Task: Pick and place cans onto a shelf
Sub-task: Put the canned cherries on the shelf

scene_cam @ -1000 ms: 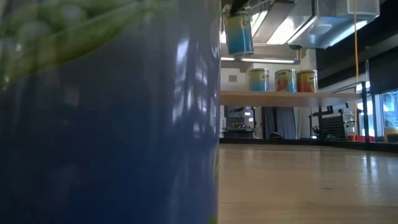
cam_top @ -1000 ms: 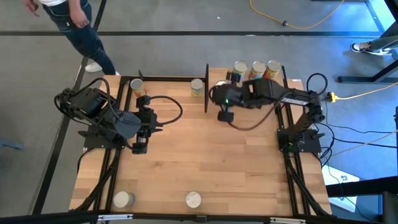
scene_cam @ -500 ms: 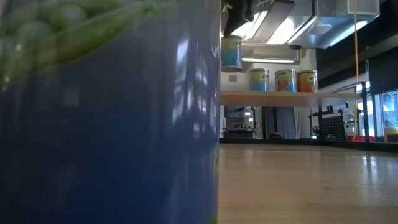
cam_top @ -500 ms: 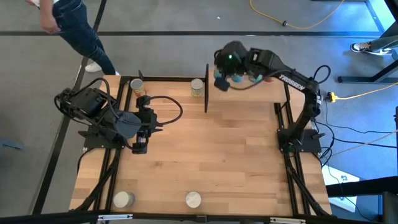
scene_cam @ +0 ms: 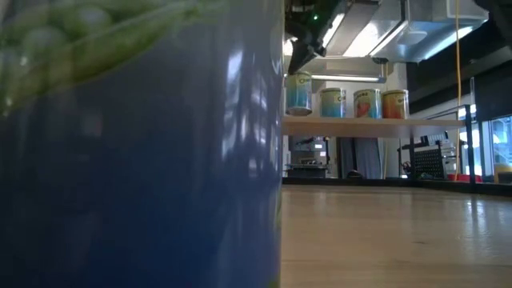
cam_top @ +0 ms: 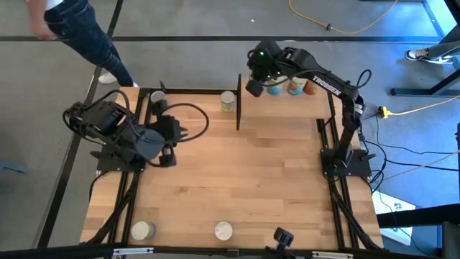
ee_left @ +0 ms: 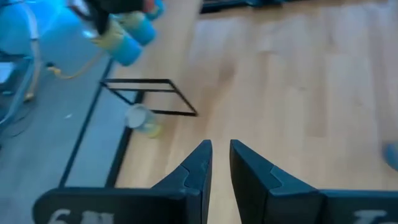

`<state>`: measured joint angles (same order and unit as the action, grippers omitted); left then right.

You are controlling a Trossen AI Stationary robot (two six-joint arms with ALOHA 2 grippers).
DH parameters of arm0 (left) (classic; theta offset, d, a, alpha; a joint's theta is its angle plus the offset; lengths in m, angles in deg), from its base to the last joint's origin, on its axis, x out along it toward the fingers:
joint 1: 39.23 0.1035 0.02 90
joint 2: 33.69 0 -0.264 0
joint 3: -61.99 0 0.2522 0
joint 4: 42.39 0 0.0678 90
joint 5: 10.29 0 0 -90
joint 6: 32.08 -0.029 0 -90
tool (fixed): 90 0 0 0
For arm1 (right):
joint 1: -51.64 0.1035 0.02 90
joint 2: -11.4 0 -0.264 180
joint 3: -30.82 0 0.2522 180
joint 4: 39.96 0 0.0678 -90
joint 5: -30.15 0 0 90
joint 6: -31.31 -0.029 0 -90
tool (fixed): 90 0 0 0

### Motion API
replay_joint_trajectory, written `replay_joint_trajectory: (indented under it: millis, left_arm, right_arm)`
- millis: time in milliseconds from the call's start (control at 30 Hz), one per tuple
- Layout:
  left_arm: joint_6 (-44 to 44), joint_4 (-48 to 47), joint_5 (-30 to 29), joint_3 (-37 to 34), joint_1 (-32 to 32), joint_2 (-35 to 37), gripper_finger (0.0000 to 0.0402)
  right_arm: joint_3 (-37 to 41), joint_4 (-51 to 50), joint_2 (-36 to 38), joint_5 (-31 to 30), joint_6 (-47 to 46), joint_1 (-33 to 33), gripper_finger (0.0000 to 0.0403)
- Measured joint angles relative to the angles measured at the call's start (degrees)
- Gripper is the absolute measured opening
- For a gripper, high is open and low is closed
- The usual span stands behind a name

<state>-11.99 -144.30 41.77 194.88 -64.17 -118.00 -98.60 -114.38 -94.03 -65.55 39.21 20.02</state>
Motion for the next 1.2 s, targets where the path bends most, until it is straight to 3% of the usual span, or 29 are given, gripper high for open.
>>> replay_joint_trajectory:
  millis: [367, 1200]
  left_arm:
    - [3.41, -0.43, -9.64, 0.0, 4.96, 0.0, 0.005]
    - [3.38, -1.9, -8.87, 0.0, 6.88, 0.02, 0.005]
  right_arm:
    - [0.0, 0.81, -3.8, -0.09, 0.02, -0.26, 0.0]
    - [0.0, 1.23, -5.07, 1.31, 0.55, -0.85, 0.0]
